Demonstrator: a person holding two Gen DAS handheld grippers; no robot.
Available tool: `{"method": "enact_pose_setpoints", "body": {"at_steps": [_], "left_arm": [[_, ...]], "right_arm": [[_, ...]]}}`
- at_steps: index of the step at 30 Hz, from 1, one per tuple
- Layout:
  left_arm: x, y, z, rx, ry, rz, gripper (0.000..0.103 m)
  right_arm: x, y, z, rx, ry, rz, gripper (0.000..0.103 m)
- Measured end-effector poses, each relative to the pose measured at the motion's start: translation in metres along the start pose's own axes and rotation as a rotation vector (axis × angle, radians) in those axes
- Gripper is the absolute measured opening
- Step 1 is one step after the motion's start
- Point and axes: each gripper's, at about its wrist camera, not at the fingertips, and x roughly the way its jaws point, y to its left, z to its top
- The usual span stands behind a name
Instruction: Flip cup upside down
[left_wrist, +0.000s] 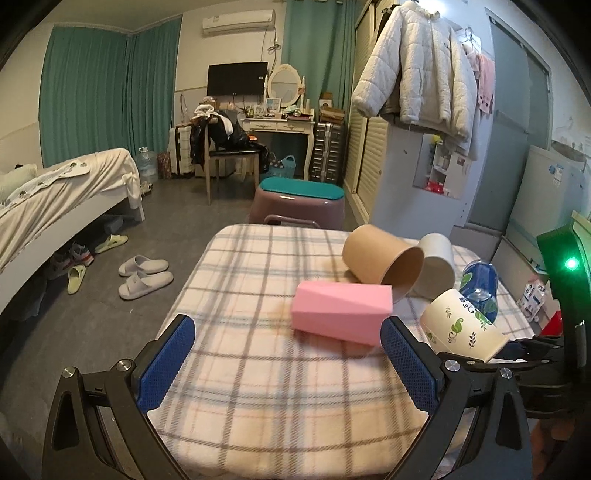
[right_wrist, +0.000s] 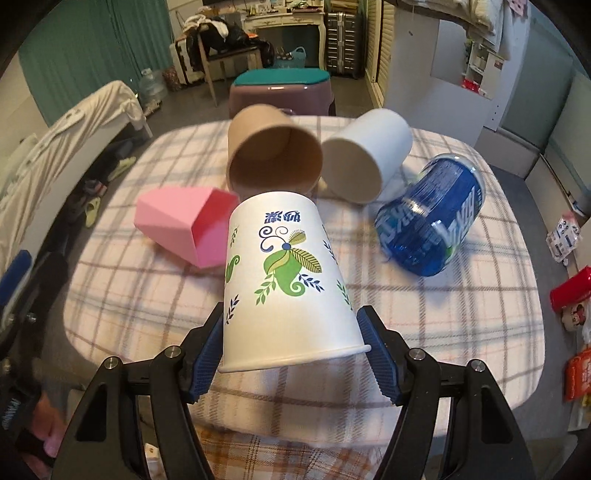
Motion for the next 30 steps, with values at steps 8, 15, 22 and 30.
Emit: {"method": "enact_pose_setpoints", "body": {"at_steps": [8,15,22,30], "left_arm": [[0.009,0.006,-0.005,-0.009,0.028,0.004,0.103],[0.013,0.002,-0.007,0.001,0.052,0.032,0.103],[0.013,-0.017,0.0,0.029,0.061,0.065,0.103],[0.024,-0.065,0.007,0.037,0.12,0.052,0.103]], "right_arm": [[0.011,-0.003,-0.006,-0.014,0.015,-0.025,0.071],[0.005,-0.01,-0.012,0.001,-0.042,0.036,0.091],[-0.04,-0.04,-0.01,-0.015,-0.186,0.089,0.093],[-0.074,-0.098,-0.012,-0.051,-0.33,-0.017,0.093]]}}
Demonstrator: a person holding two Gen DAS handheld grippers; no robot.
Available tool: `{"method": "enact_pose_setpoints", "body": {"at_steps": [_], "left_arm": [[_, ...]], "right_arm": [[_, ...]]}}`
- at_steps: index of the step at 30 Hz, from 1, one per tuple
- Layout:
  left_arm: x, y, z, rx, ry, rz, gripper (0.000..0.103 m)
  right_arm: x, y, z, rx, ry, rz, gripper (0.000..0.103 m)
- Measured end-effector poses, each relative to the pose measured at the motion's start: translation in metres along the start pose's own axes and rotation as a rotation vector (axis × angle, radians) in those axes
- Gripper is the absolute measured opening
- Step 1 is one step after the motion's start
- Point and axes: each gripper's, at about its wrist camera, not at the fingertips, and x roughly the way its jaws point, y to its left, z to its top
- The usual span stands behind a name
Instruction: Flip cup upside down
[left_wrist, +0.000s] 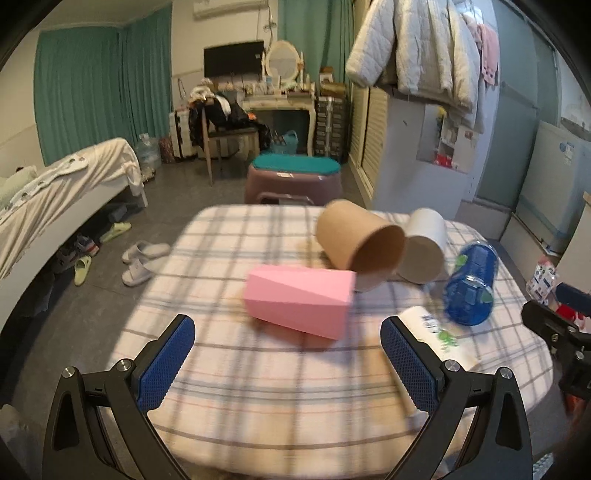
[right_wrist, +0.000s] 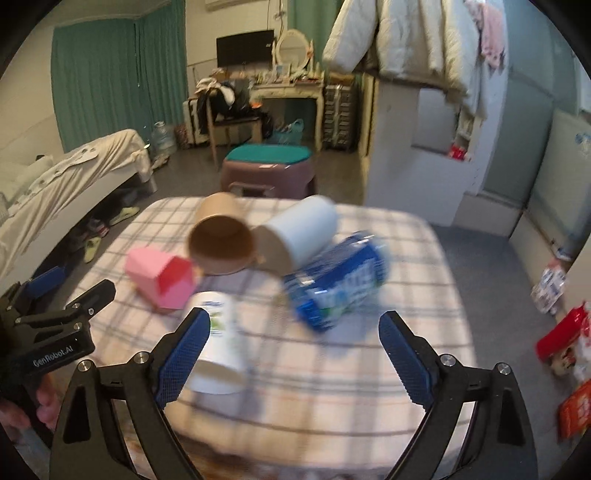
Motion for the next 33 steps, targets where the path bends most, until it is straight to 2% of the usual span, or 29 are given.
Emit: {"method": "enact_pose_setpoints", "body": {"at_steps": [6,11,14,18,20,26,29,32,33], "left_arm": [[0.011,-0.042,0.011,0.022,0.066,-0.036,0.103],[0.019,-0.074,0.019,0.055,0.107,-0.053,0.103],[0.033,-0.088,0.02,0.072,0.159,-0.058,0.103],[0.052,-0.095,0.021,0.056,0.235,-0.064,0.102],[0.063,-0.095,0.022,0.056,0.273,-0.039,0.102],[0.08,-0.098,0.023,0.061,0.328,-0.031,0.101],[0.087,-0.099,0.022,0.074,0.367,-0.039,0.09],[0.097,-0.097,0.017,0.066,0.425,-0.057,0.084],[0.098,-0.097,0.016,0.061,0.435,-0.065,0.078]], "right_arm": [[0.002,-0.047,0.002,0.028,-0.008,0.006,0.093],[0.013,-0.069,0.0,0.04,-0.008,0.007,0.093],[0.022,-0.078,-0.003,0.048,-0.003,0.017,0.093],[0.036,-0.086,-0.009,0.059,0.005,0.039,0.093],[0.046,-0.091,-0.012,0.068,0.02,0.049,0.093],[0.067,-0.1,-0.019,0.093,0.049,0.053,0.093],[0.076,-0.101,-0.026,0.094,0.072,0.05,0.093],[0.082,-0.103,-0.036,0.109,0.095,0.05,0.093],[0.083,-0.103,-0.038,0.113,0.102,0.051,0.093]]}}
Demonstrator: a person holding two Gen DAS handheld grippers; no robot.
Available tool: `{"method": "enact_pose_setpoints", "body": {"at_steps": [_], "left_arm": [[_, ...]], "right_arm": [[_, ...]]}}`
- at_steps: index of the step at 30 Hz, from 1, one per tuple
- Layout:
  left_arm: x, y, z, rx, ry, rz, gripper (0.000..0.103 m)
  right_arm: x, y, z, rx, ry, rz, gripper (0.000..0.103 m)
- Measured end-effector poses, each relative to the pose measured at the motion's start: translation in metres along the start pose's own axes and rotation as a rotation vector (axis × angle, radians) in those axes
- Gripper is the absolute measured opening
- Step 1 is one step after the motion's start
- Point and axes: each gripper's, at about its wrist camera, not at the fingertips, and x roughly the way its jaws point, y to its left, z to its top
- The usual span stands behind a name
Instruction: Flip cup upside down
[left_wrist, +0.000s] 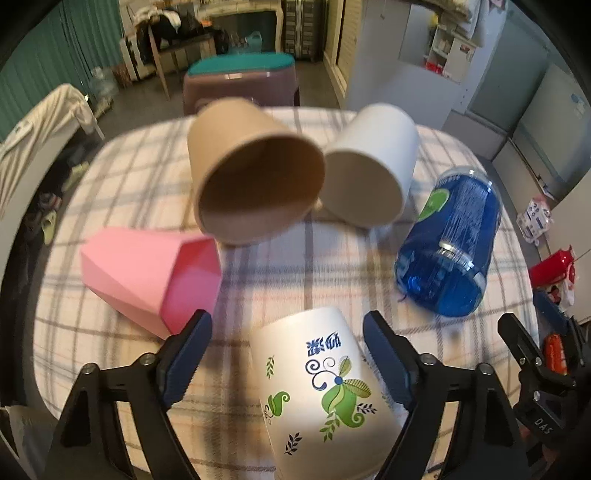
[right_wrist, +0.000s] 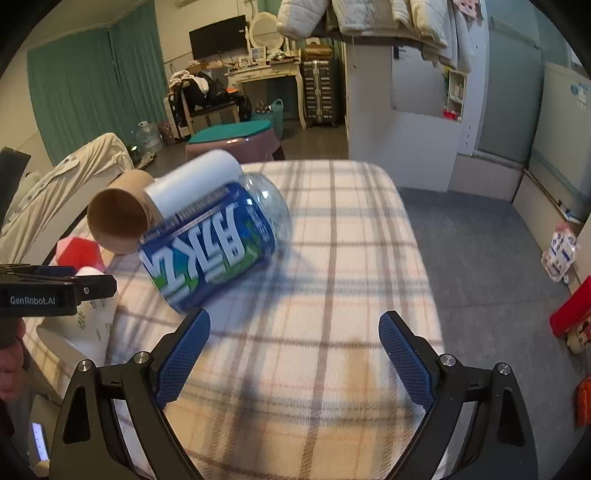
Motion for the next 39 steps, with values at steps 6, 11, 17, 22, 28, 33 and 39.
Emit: {"method": "enact_pose_setpoints", "body": {"at_steps": [6,11,17,22,28,33,39], "left_arm": [[0.002,0.0,-0.003,-0.001,0.044,-0.053,0.065],[-0.014,0.003,0.0,-0.005,0.002,-0.063,0.064],[-0.05,0.007,0.002,0.003,-0.142,-0.065,0.064],[-0.076,0.005,-0.002,0.036,-0.335,-0.053,0.063],[-0.061,0.003,0.007,0.033,-0.373,-0.01,0.062],[-0.058,-0.001,0.007,0.049,-0.368,-0.007,0.062],[-0.069,-0.011,0.008,0.113,-0.339,0.004,0.062]], "right_arm": [[-0.001,0.005,-0.003,-0.015,0.003,-0.001,0.093],[-0.011,0.009,-0.002,-0.021,-0.02,-0.008,0.093],[-0.023,0.011,-0.005,-0.015,-0.039,-0.017,0.093],[-0.028,0.013,-0.009,-0.016,-0.038,-0.018,0.093],[-0.029,0.013,-0.014,-0.019,-0.025,-0.02,0.093],[-0.026,0.011,-0.014,-0.014,-0.016,-0.026,0.093],[-0.019,0.013,-0.014,-0.013,-0.009,-0.013,0.093]]}}
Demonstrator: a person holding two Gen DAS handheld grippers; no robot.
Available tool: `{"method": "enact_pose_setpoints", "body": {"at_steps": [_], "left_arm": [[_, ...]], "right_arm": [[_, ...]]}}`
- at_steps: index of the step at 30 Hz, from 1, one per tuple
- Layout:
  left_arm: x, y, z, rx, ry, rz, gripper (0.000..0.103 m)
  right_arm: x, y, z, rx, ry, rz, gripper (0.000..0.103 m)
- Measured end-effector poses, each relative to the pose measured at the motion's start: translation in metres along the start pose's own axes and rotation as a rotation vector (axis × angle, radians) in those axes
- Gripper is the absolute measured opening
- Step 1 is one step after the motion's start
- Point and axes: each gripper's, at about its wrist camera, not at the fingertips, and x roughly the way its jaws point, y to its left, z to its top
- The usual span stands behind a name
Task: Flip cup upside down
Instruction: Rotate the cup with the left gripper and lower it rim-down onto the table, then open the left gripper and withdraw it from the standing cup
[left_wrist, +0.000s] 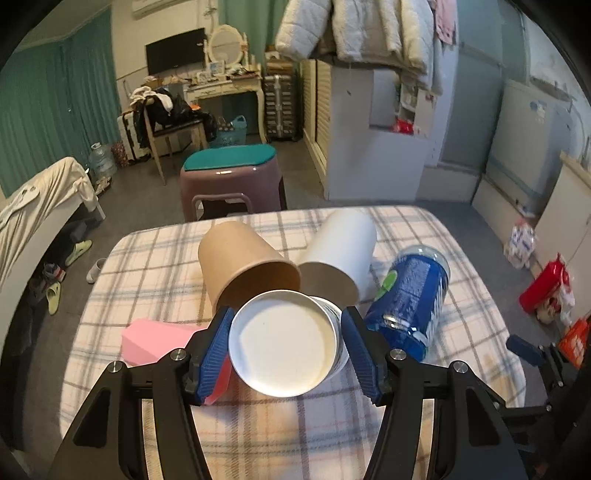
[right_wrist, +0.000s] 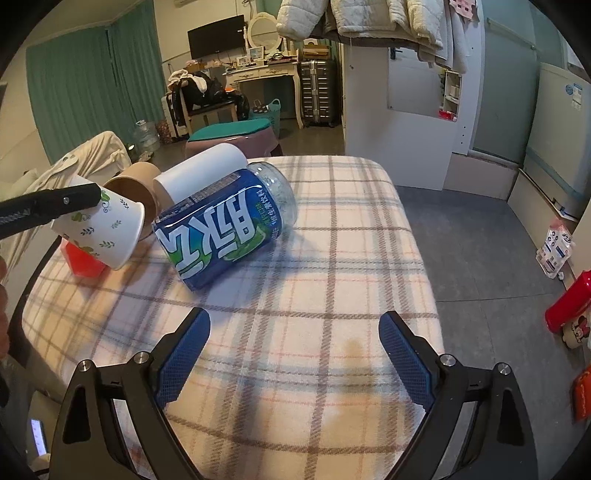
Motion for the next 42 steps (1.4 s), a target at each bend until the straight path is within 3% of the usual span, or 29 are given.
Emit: {"method": "enact_pose_setpoints", "body": {"at_steps": [5,10,21,25,27,34,39,42], "left_arm": [[0.009,-0.01,0.0,0.069,0.089,-0.004,0.062],[0.023,-0.018,-0.009,0.071,0.128,-0.019,0.062],[0.044,-0.023,-0.001,0.095,0.134,-0.031,0.061],[0.039,-0.026,-0.003,0.119,0.097,-0.027,0.064],[0.037,-0.025,-0.002,0.114,0.085,-0.034,0.078],[0.014,-0.018,0.005,0.091,0.013,-0.06,0.079],[-0.018,-0.008,0.013,0.061,-0.094,-0.061,0.08],[-0.044,0.002,0.013,0.037,-0.188,-0.067,0.088]], "right_arm": [[0.002,0.001,0.0,0.003,0.001,0.006,0.093],[0.003,-0.002,0.0,0.01,-0.001,0.002,0.093],[0.004,-0.003,0.0,0.011,0.003,-0.001,0.093],[0.003,-0.004,0.002,0.014,-0.001,-0.006,0.093],[0.001,-0.003,0.004,0.012,-0.004,-0.01,0.093],[-0.016,0.003,0.01,-0.004,-0.034,-0.024,0.093],[-0.036,0.009,0.014,-0.014,-0.082,-0.029,0.093],[-0.053,0.015,0.016,-0.02,-0.128,-0.023,0.093]]}}
